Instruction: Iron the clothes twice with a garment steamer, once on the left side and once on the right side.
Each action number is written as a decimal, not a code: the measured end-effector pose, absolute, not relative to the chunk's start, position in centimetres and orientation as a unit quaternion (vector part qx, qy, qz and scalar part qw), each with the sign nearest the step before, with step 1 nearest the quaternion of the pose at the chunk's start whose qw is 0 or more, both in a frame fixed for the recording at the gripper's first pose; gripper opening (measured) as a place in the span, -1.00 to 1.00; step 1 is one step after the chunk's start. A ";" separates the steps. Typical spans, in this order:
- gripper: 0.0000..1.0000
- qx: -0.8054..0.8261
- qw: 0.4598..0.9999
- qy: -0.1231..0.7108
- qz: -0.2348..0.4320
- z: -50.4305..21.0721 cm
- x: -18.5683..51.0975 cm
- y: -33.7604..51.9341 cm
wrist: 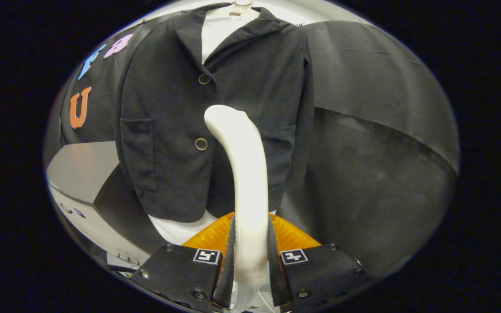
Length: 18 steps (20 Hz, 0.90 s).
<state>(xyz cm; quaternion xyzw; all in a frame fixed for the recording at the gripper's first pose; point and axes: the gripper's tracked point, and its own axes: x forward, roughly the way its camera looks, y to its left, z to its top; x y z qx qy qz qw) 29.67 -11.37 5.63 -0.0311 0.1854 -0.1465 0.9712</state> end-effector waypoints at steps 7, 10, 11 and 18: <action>-0.25 -0.020 0.966 0.214 -0.143 1.9 29.2 -11.7; -0.25 -0.017 0.963 0.228 -0.142 0.4 29.0 -11.9; -0.25 -0.014 0.962 0.232 -0.141 -0.2 29.0 -11.8; -0.25 -0.009 0.958 0.253 -0.137 -2.7 28.7 -12.2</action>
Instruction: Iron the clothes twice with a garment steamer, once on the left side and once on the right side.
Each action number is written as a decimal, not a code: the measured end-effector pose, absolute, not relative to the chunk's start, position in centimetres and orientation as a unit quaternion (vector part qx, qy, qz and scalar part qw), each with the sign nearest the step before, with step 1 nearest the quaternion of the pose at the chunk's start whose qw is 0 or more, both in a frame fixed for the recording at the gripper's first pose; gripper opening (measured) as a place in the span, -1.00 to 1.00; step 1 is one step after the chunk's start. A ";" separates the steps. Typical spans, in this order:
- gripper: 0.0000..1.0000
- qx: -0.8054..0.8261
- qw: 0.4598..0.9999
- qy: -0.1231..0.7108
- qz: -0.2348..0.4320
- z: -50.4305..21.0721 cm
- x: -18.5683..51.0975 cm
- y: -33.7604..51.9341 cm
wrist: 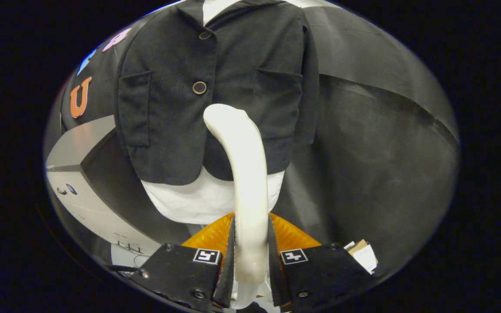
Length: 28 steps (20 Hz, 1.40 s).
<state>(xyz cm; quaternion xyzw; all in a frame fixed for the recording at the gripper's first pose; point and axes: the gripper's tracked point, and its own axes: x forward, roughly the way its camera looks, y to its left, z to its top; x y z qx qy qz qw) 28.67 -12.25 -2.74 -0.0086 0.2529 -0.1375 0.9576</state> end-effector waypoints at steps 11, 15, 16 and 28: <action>-0.25 0.013 0.957 0.261 -0.126 -3.6 28.5 -12.4; -0.25 0.041 0.957 0.261 -0.118 -4.5 28.4 -12.2; -0.25 0.049 0.957 0.258 -0.119 -4.4 28.1 -12.1; -0.25 0.080 0.969 0.197 -0.128 0.1 12.8 -7.6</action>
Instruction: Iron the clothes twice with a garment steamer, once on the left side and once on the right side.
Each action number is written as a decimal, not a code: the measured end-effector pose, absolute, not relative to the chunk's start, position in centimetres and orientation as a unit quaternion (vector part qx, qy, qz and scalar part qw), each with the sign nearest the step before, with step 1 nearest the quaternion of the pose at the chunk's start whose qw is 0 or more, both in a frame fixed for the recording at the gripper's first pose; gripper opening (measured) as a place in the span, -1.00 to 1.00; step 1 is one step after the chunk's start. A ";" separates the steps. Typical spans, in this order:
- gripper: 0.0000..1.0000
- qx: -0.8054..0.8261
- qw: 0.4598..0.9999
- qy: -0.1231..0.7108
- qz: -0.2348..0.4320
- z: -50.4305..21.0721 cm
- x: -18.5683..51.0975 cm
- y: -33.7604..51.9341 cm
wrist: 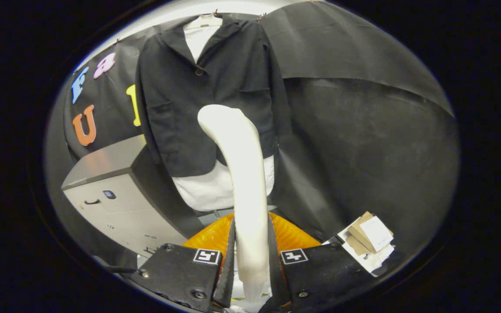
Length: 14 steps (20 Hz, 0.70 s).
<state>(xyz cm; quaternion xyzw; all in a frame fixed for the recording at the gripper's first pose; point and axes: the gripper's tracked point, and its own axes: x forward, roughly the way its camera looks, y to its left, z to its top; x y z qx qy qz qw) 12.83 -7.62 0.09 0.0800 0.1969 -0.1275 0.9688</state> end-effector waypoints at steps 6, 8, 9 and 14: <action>-0.25 0.058 0.979 0.171 -0.098 4.3 7.7 -2.9; -0.25 0.049 0.982 0.164 -0.084 5.3 6.7 -1.0; -0.25 0.044 0.983 0.163 -0.074 5.5 6.1 0.0; -0.25 0.016 0.987 0.156 -0.030 5.4 3.3 5.1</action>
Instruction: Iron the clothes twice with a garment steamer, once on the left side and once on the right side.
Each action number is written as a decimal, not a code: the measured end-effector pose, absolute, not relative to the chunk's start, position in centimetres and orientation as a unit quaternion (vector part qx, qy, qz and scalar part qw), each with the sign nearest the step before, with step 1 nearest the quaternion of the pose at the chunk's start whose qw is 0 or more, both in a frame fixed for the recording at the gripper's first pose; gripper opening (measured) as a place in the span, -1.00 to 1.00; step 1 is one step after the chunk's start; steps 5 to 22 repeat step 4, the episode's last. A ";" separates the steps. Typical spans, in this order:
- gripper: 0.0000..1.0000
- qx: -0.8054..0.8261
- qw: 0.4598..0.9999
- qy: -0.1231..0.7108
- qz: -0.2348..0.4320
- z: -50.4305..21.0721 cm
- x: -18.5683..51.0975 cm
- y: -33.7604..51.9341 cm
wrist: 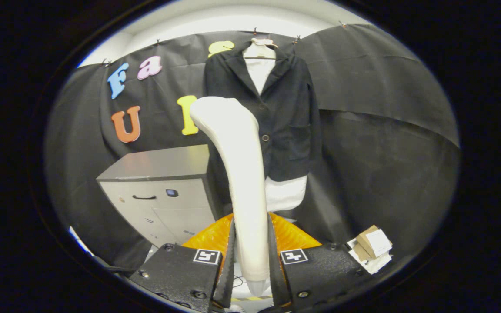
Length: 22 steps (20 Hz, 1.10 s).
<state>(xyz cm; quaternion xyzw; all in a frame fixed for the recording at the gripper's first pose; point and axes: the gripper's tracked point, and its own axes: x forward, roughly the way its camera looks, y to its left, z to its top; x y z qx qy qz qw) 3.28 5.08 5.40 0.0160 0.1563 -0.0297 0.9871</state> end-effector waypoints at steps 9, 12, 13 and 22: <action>-0.25 0.007 0.985 0.173 -0.005 3.0 0.9 8.3; -0.25 0.007 0.985 0.173 -0.005 3.0 0.9 8.3; -0.25 0.007 0.985 0.173 -0.005 3.0 0.9 8.3; -0.25 0.007 0.985 0.173 -0.005 3.0 0.9 8.3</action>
